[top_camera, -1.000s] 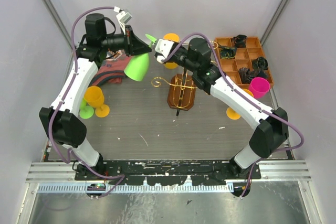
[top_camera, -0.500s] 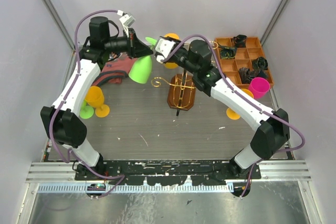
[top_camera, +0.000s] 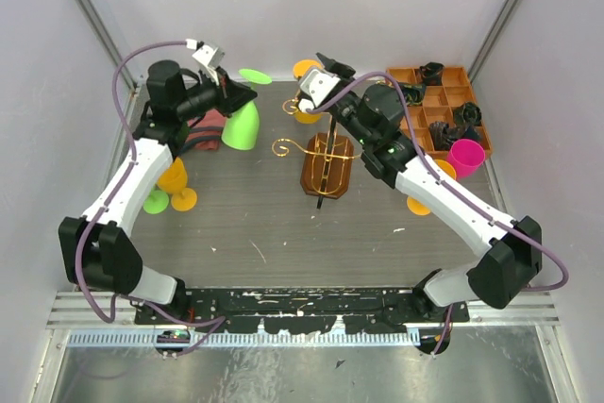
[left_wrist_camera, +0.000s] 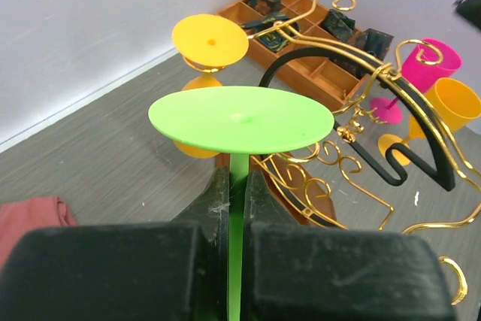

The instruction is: Place the wine glass upside down on the wine glass rack

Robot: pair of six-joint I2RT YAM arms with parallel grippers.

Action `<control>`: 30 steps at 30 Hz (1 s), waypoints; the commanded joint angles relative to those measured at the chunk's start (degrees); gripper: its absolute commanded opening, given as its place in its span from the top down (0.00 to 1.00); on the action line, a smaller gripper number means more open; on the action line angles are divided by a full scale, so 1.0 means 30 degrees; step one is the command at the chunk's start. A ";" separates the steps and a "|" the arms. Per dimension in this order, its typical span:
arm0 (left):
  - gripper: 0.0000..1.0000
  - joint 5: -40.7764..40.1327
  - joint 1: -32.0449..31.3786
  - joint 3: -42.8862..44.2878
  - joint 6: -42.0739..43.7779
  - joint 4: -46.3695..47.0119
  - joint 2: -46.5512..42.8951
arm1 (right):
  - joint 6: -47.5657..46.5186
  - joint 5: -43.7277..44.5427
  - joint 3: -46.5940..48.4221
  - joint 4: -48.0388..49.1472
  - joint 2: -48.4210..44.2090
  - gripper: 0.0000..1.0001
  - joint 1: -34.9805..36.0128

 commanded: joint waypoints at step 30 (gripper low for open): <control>1.00 -0.6684 -0.3245 -1.2178 -0.4279 2.5348 0.3342 | 0.0521 0.0232 -0.1654 0.1257 -0.2247 0.33 -0.1092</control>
